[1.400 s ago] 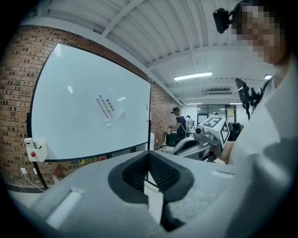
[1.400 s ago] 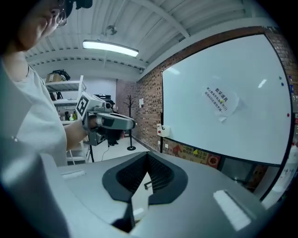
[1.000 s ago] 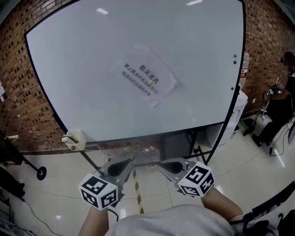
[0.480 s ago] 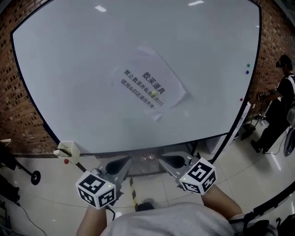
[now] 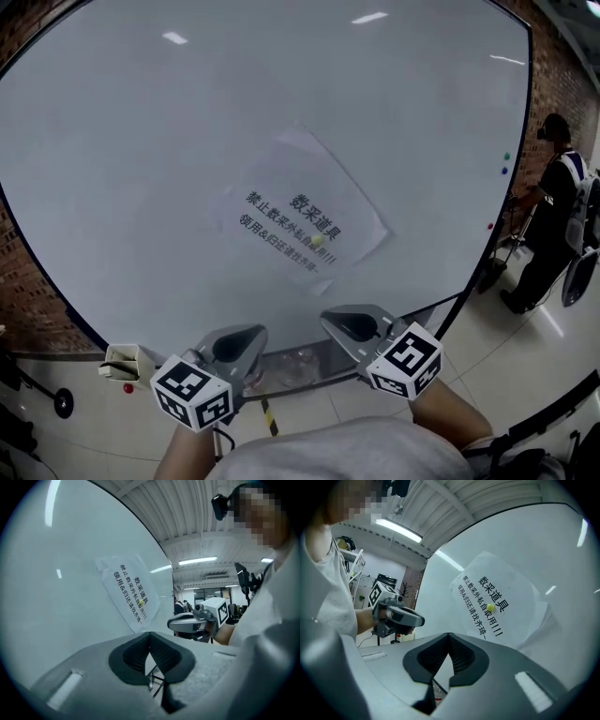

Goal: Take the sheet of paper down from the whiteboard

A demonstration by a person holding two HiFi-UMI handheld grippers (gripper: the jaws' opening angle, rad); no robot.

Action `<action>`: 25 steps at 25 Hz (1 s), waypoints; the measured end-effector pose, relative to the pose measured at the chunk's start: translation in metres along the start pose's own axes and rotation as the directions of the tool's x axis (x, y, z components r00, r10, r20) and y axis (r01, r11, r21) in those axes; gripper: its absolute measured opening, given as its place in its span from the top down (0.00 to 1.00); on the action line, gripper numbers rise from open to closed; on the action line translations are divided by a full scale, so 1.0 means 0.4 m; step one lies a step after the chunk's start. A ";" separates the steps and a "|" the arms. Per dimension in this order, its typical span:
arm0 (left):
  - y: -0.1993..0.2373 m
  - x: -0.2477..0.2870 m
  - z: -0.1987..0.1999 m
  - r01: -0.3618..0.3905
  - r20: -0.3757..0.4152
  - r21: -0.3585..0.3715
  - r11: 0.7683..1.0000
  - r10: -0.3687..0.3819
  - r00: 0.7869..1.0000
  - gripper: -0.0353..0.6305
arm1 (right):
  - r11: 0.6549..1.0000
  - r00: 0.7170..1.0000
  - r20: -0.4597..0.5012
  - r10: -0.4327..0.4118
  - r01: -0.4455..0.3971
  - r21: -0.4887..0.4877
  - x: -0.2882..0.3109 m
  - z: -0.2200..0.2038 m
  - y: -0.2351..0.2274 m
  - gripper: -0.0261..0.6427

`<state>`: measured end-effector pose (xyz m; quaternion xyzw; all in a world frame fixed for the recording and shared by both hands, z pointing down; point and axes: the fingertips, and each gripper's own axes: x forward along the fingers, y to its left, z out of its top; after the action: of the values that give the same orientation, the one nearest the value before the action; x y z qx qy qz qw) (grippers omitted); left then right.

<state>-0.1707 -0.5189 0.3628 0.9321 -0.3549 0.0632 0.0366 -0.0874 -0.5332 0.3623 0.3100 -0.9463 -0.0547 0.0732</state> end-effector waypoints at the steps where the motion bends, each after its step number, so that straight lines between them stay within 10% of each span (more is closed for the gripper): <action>1: 0.019 0.007 0.002 0.001 0.000 0.001 1.000 -0.001 1.000 0.94 | 1.000 1.000 0.007 -0.008 0.008 -0.004 0.013 0.006 -0.013 0.96; 7: 0.085 0.034 0.045 0.020 0.029 0.007 1.000 -0.020 0.999 0.94 | 0.987 0.983 0.133 -0.125 0.136 -0.081 0.048 0.104 -0.108 0.86; 25: 0.166 0.024 0.158 0.001 0.084 0.054 0.999 -0.005 0.996 0.87 | 0.781 0.883 0.171 -0.437 0.467 -0.414 0.129 0.150 -0.236 0.82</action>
<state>-0.2020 -0.5816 0.3032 0.9351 -0.3528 0.0332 -0.0033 -0.0843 -0.6361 0.2945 0.5005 -0.8083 -0.2952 0.0955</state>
